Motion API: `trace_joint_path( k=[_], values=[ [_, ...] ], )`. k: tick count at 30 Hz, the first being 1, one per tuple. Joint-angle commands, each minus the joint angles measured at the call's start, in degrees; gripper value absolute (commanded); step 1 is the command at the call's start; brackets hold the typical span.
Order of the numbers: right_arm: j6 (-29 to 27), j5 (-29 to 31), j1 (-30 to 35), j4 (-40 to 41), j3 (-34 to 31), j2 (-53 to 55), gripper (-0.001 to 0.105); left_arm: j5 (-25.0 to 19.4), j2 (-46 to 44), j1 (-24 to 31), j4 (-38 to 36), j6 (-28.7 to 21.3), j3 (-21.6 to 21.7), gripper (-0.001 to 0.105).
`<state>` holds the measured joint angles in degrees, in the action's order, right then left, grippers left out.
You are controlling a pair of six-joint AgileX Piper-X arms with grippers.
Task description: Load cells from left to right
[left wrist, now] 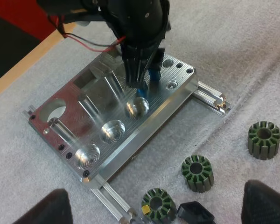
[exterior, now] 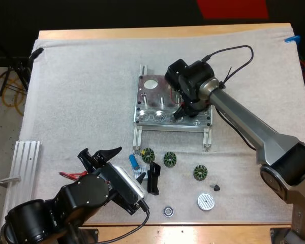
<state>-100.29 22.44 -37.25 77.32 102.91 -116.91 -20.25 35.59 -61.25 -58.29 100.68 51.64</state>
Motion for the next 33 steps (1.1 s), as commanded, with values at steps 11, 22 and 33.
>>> trace_joint_path(
  k=[11,22,33],
  values=[
    [-0.2,-1.3,1.1,-3.2,-0.4,3.8,0.074,-1.5,-0.1,-0.1,-0.1,0.9,0.2,0.072],
    [-2.4,-17.2,1.1,-3.7,-0.4,6.3,0.074,-1.5,-0.1,-0.1,-0.1,0.9,0.2,0.072],
    [-2.4,-21.9,1.1,-5.5,-0.4,6.2,0.074,-1.5,-0.1,-0.1,-0.1,0.9,0.2,0.072]
  ],
)
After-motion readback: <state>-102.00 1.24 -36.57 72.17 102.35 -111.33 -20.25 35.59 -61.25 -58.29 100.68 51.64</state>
